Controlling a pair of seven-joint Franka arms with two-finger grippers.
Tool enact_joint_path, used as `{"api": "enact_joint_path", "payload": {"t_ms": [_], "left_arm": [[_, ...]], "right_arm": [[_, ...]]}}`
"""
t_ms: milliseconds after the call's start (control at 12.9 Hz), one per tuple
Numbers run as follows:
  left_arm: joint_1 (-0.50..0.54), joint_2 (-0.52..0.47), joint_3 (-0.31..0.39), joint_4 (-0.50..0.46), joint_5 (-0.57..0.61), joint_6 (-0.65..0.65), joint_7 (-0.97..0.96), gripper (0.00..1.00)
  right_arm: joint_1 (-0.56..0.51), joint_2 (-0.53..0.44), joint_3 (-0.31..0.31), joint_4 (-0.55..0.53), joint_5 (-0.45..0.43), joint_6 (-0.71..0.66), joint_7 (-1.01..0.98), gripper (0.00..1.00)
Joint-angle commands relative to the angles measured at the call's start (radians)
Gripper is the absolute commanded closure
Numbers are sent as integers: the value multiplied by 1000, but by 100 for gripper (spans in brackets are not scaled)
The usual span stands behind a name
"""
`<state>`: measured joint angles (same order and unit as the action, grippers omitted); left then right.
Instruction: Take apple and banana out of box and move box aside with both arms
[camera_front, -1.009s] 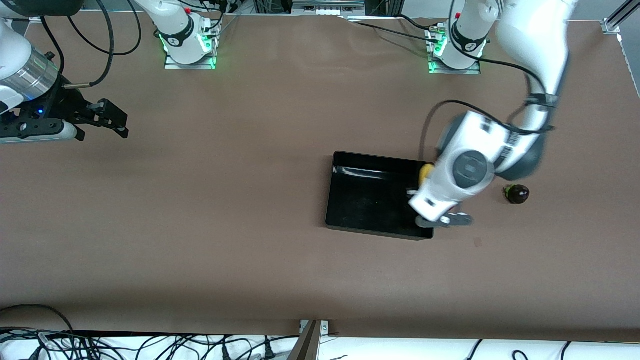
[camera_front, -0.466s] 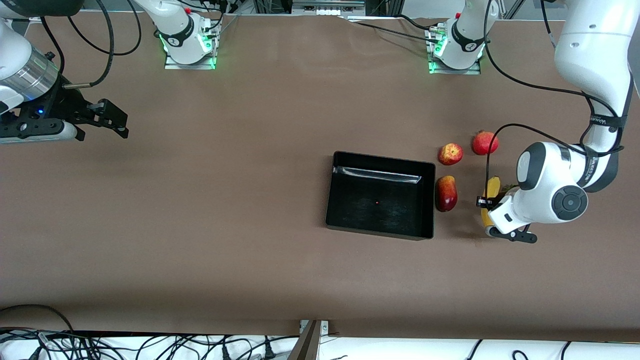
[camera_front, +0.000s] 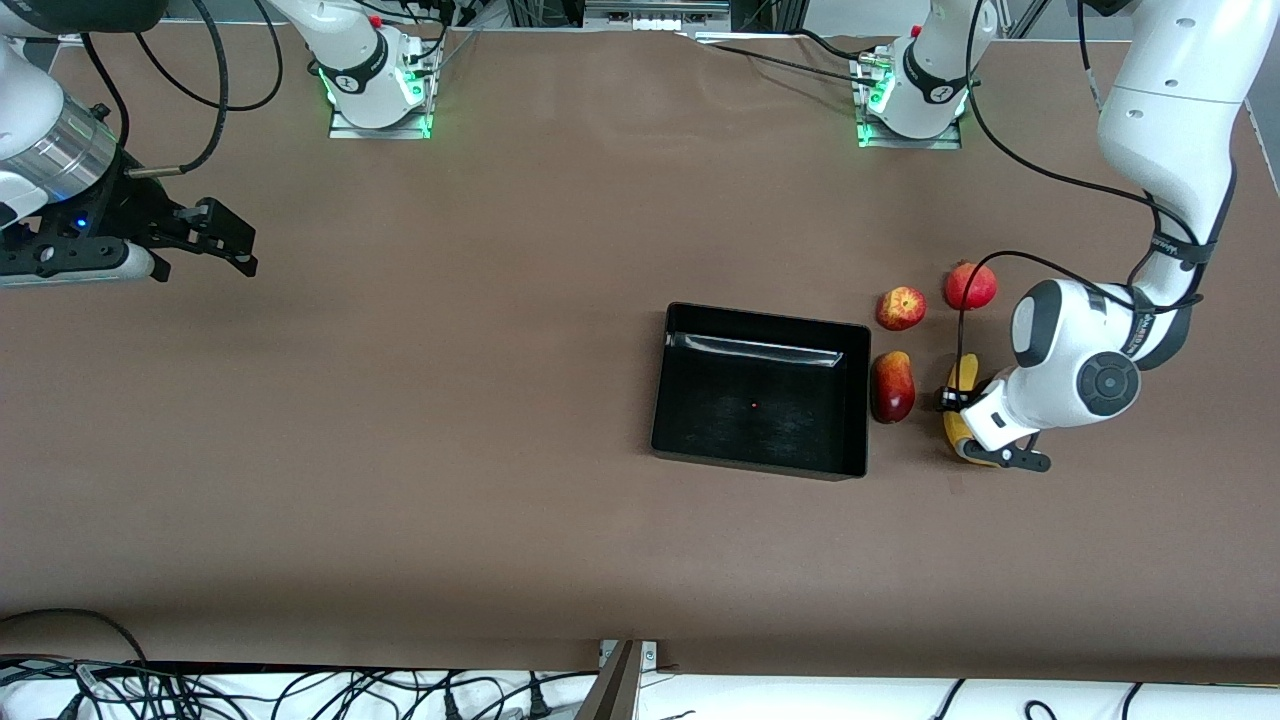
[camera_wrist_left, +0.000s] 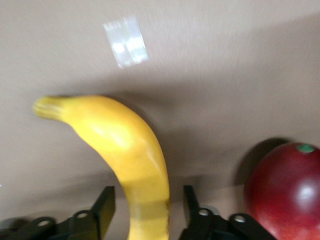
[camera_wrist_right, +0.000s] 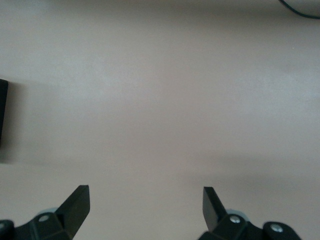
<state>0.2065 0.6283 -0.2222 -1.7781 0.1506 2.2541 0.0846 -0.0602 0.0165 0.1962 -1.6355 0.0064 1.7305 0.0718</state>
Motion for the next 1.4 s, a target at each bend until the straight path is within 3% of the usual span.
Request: {"api": "enact_joint_path", "payload": {"t_ms": [0, 388, 621, 776, 932, 1009, 1087, 1164, 1320], "left_arm": [[11, -109, -20, 32, 15, -88, 7, 0], [-4, -176, -78, 397, 4, -633, -5, 0], [-4, -214, -101, 564, -3, -861, -2, 0], [-57, -329, -42, 516, -43, -848, -40, 0], [-204, -448, 157, 391, -86, -825, -112, 0], [-219, -528, 196, 281, -129, -741, -132, 0], [-208, -606, 198, 141, -152, -614, -132, 0], [-202, -640, 196, 62, -154, -564, -120, 0], [-208, -639, 184, 77, -142, -606, -118, 0]], "right_arm": [[2, 2, 0, 9, 11, -2, 6, 0], [2, 2, 0, 9, 11, -2, 6, 0], [2, 2, 0, 9, 11, -2, 6, 0], [2, 2, 0, 11, 11, -2, 6, 0], [2, 2, 0, 11, 11, 0, 6, 0], [2, 2, 0, 11, 11, 0, 6, 0], [2, 2, 0, 9, 11, 0, 6, 0], [2, 2, 0, 11, 11, -2, 6, 0], [2, 2, 0, 9, 11, -2, 6, 0]]}}
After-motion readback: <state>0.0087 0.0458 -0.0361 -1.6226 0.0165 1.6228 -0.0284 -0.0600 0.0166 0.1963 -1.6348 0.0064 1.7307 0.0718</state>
